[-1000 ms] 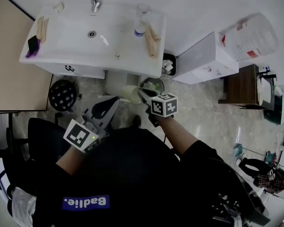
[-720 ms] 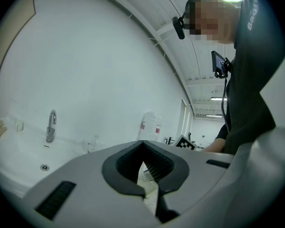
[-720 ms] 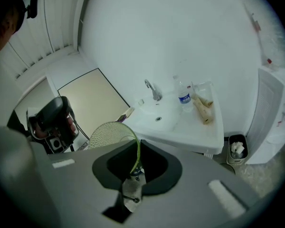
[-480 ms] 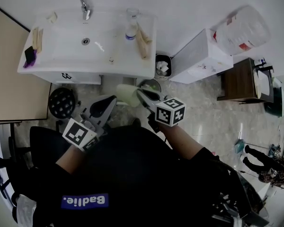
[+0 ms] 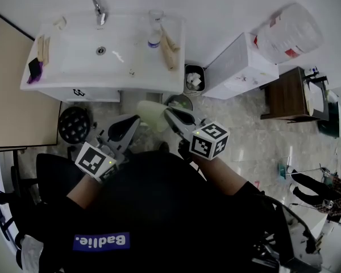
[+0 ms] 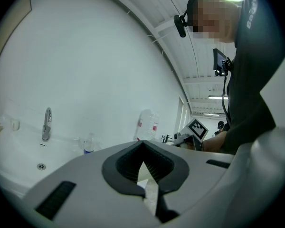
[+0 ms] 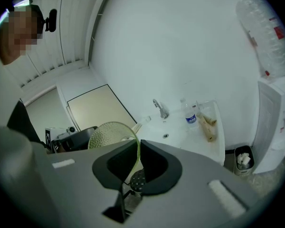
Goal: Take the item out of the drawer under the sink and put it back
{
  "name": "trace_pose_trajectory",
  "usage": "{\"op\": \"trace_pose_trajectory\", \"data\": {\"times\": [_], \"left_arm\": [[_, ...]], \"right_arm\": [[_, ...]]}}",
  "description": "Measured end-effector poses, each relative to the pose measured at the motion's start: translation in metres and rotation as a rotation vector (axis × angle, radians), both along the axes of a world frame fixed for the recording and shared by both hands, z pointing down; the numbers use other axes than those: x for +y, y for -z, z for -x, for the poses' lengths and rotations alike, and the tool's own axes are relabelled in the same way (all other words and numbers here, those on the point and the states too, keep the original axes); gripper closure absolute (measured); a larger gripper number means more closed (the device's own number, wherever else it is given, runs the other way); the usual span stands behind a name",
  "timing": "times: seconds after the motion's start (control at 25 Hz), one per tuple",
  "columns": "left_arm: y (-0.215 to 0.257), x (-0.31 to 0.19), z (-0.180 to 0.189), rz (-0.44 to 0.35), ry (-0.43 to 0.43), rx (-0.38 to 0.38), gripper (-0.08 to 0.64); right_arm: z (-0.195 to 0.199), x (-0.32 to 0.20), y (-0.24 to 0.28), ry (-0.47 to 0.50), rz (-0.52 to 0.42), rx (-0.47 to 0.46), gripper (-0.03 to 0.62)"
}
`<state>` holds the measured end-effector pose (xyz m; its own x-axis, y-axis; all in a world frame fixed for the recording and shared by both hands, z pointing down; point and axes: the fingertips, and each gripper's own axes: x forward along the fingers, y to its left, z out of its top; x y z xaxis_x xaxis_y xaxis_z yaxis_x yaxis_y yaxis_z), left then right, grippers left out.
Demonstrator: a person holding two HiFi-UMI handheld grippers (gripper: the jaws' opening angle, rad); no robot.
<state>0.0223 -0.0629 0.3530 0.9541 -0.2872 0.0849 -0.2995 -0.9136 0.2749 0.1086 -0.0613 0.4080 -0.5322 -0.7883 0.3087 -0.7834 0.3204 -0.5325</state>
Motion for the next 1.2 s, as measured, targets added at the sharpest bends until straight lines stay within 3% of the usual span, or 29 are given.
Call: {"op": "trace_pose_trajectory", "data": {"times": [0.4, 0.64, 1.2], "left_arm": [[-0.003, 0.004, -0.002, -0.023, 0.002, -0.040, 0.569], [-0.002, 0.007, -0.001, -0.008, 0.012, -0.024, 0.569], [-0.006, 0.019, 0.004, 0.012, 0.036, -0.025, 0.569]], "right_arm": [[0.004, 0.003, 0.007, 0.002, -0.038, 0.015, 0.571], [0.003, 0.007, 0.007, -0.003, -0.041, 0.013, 0.571], [0.004, 0.016, -0.014, 0.009, -0.002, 0.029, 0.571]]}}
